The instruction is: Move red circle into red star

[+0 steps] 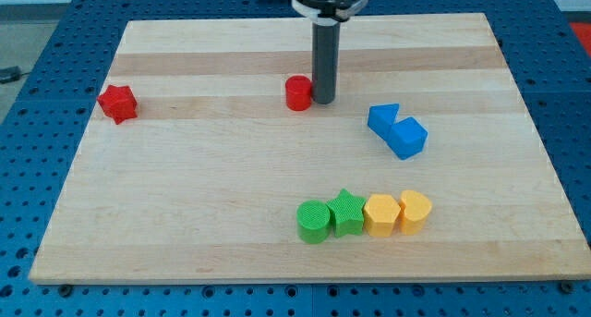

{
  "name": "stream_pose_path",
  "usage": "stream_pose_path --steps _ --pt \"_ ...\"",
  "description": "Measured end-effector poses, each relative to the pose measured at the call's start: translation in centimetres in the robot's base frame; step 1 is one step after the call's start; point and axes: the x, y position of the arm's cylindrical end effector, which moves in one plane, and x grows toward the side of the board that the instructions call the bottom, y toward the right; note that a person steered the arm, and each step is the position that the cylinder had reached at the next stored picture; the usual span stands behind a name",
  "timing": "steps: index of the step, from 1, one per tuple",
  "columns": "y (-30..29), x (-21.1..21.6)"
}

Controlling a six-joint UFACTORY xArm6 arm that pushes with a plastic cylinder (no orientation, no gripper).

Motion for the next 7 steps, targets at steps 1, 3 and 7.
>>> stream_pose_path --steps 1,3,7 --pt "-2.1 -0.8" --pt "-8.4 -1.3" --pt "-19.1 1.5"
